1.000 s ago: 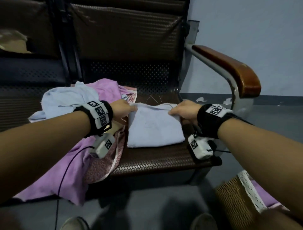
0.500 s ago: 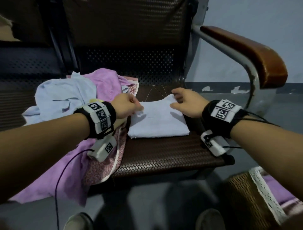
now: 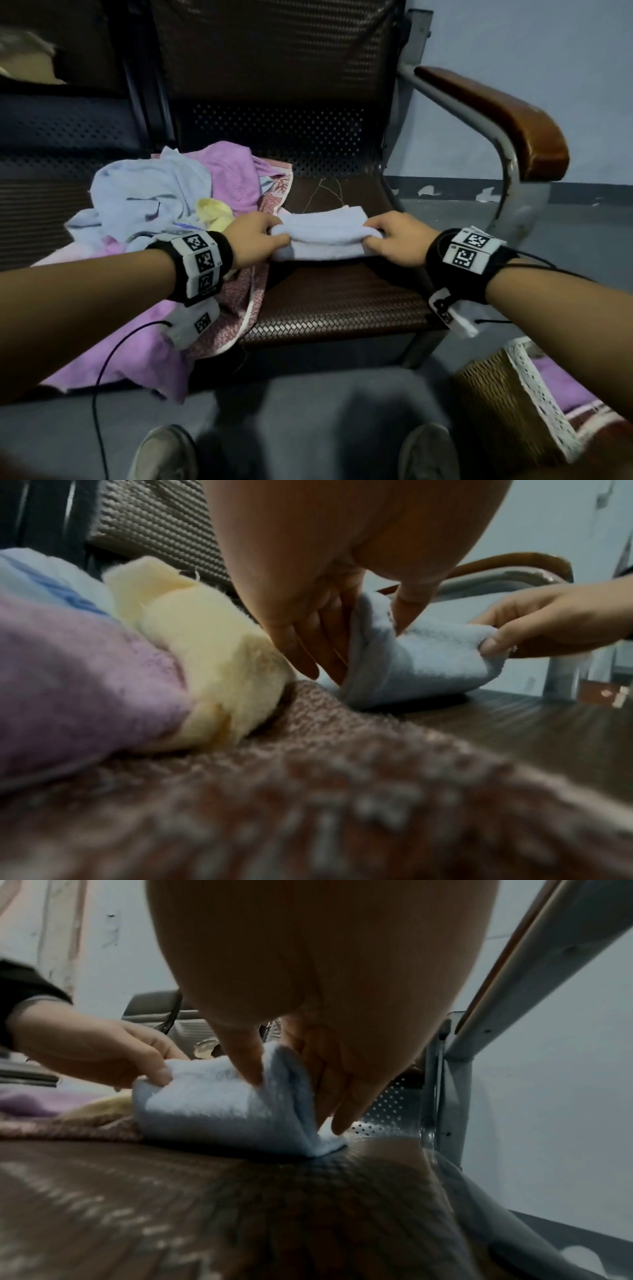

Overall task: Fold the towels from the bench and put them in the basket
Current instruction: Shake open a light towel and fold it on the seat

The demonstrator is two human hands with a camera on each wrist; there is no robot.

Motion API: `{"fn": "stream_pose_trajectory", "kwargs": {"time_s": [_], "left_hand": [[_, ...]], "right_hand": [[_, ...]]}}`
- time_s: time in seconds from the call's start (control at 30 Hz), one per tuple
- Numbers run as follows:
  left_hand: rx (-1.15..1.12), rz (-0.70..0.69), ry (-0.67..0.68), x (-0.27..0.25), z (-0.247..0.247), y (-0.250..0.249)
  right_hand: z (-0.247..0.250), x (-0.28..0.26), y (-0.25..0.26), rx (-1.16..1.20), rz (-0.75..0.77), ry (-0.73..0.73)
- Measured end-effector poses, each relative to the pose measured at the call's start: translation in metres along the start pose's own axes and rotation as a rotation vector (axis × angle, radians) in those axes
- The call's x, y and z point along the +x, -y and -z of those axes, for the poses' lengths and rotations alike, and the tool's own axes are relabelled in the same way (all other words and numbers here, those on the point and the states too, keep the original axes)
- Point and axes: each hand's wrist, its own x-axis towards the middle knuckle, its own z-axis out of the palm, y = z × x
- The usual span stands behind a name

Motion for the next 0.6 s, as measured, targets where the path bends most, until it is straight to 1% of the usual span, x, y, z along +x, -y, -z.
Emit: {"fn": "stream_pose_trajectory", "kwargs": {"time_s": [0.07,0.13,0.2,0.23,0.3,0.37,0.4,0.43,0.5,0.53,0.57,0.6], "left_hand": [[-0.141,0.065,-0.038,0.000,0.002,0.000],[-0.292,0.135,-0.096,0.001,0.000,-0.001],[-0.389,0.188,-0.154,0.005,-0.005,0.000],[-0.398,0.208,-0.170,0.008,-0.008,0.001],[-0.335,0.252,-0.185,0.016,-0.012,0.004],[-0.261,0.291,-0.190,0.022,-0.016,0.006],[-0.242,0.288,-0.192,0.023,-0.017,0.005],[-0.208,0.246,-0.207,0.023,-0.018,0.003],[-0.060,0.049,-0.201,0.019,-0.017,-0.003],[0.026,-0.062,-0.155,0.017,-0.017,-0.006],[0.093,-0.148,-0.072,0.014,-0.018,-0.009],[0.138,-0.186,0.033,0.012,-0.019,-0.012]], "right_hand": [[0.002,-0.001,-0.004,0.120,-0.008,-0.055],[0.002,-0.001,-0.006,0.289,-0.021,-0.098],[-0.001,0.003,-0.005,0.393,-0.046,-0.145],[-0.004,0.006,-0.005,0.400,-0.071,-0.177],[-0.008,0.015,-0.005,0.378,-0.136,-0.212],[-0.011,0.024,-0.007,0.350,-0.198,-0.173],[-0.013,0.028,-0.008,0.332,-0.225,-0.142],[-0.014,0.032,-0.009,0.312,-0.247,-0.117],[-0.014,0.039,-0.009,0.264,-0.260,-0.096],[-0.015,0.041,-0.008,0.239,-0.257,-0.096],[-0.015,0.044,-0.007,0.222,-0.258,-0.102],[-0.016,0.045,-0.006,0.219,-0.267,-0.109]]}}
